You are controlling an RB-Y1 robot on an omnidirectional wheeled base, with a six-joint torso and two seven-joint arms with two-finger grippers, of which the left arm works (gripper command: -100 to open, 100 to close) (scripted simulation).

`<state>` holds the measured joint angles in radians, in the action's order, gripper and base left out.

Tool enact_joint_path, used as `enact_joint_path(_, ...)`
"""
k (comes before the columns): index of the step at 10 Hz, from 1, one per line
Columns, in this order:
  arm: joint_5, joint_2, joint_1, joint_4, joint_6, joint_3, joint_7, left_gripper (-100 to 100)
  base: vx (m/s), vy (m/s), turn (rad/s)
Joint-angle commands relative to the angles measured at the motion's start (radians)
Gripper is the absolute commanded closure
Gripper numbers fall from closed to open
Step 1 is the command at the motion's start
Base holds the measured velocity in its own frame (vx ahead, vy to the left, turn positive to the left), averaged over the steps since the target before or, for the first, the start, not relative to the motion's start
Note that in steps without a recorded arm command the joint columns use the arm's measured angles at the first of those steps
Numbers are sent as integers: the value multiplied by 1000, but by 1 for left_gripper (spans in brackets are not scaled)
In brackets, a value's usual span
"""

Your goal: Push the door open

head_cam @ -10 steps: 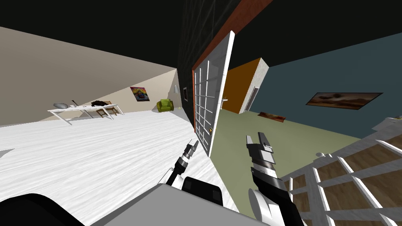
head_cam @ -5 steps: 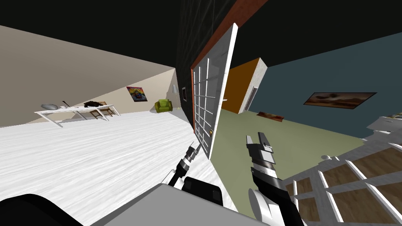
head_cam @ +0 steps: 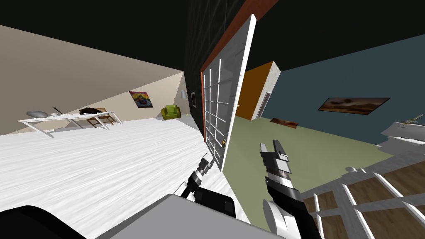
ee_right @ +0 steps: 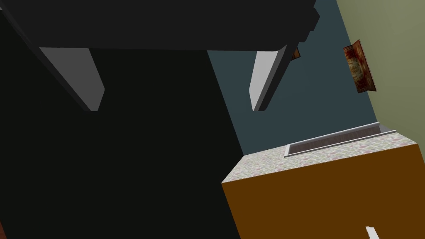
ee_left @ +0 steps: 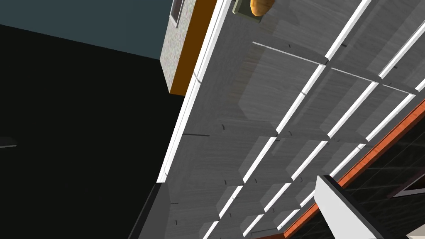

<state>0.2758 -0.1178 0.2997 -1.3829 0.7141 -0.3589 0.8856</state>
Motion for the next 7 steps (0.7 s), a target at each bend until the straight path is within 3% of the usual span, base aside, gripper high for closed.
enact_joint_path(1, 16, -2, -3, 23, 7, -18, 36, -100, 136, 58, -51)
enact_joint_path(7, 68, -4, -29, 140, 48, -74, 159, -100, 121, 45, -40)
